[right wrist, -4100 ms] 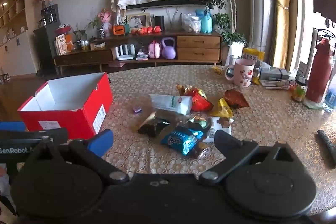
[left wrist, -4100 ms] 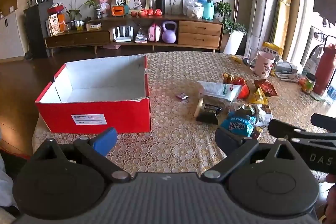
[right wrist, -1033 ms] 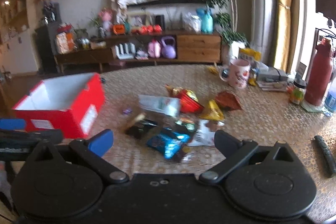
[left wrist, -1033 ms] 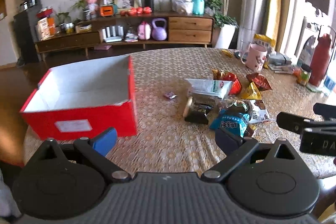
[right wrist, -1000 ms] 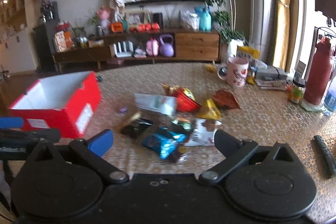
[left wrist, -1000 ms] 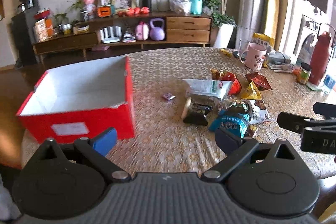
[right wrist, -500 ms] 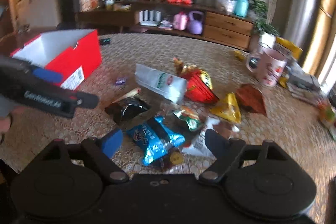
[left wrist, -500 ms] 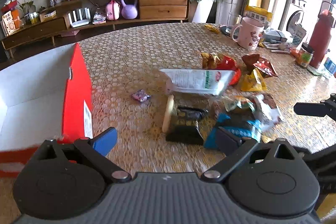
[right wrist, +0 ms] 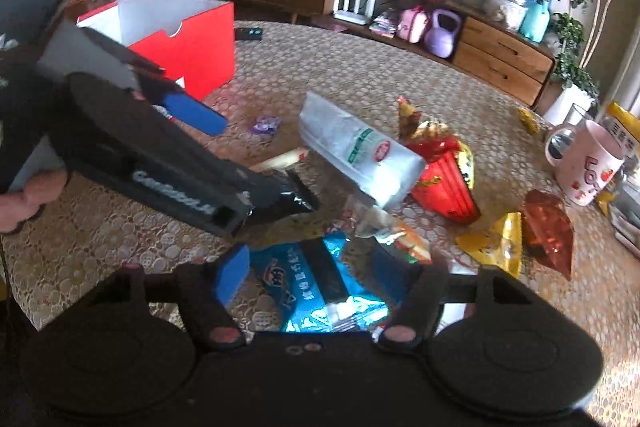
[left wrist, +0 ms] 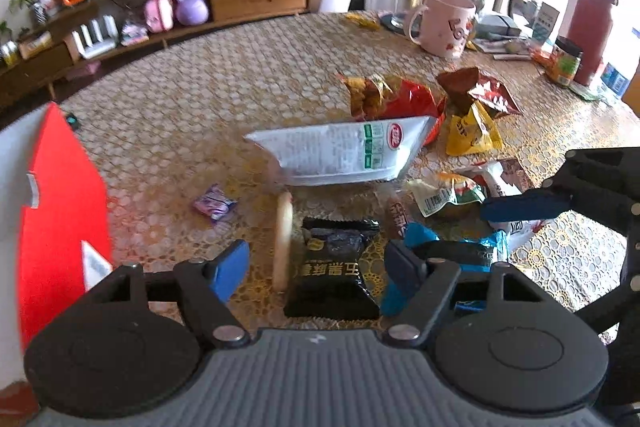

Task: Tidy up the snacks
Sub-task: 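Grasp the black snack packet with the left tool while the right tool grasps the blue bag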

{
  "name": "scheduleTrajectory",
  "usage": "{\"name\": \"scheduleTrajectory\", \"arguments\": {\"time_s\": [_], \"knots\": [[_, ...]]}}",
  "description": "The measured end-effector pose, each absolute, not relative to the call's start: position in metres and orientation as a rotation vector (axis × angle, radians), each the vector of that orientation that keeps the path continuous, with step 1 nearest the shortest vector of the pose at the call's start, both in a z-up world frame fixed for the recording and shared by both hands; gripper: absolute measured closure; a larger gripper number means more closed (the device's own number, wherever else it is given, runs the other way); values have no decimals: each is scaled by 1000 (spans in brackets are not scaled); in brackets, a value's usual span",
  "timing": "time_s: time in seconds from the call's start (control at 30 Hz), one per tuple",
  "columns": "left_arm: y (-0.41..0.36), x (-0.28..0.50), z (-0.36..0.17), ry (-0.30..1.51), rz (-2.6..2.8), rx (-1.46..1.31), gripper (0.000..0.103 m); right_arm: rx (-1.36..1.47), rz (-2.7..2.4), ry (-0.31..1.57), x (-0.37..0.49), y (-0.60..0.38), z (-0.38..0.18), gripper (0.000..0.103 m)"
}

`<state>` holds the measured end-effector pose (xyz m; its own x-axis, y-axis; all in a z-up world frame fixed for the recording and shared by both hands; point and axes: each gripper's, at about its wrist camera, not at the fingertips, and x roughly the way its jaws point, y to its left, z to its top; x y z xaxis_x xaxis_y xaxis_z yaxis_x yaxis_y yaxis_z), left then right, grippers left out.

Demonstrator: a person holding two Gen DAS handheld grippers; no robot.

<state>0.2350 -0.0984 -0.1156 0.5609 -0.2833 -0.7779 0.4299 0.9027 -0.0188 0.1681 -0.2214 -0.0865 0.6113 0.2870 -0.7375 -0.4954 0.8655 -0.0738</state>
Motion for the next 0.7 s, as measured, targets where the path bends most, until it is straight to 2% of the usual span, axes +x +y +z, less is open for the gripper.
{"name": "scheduleTrajectory", "arguments": {"time_s": [0.03, 0.07, 0.43, 0.53, 0.7], "knots": [[-98, 238, -118, 899, -438, 176, 40, -288, 464, 798, 169, -220, -88, 40], [-99, 240, -120, 913, -455, 171, 44, -294, 467, 802, 170, -219, -89, 41], [-109, 253, -135, 985, -522, 173, 44, -334, 449, 845, 178, -217, -105, 44], [-109, 257, -137, 1008, -522, 158, 59, -351, 435, 847, 179, -214, -107, 46], [-102, 257, -138, 1013, -505, 135, 69, -353, 417, 838, 176, -212, -104, 59]]}}
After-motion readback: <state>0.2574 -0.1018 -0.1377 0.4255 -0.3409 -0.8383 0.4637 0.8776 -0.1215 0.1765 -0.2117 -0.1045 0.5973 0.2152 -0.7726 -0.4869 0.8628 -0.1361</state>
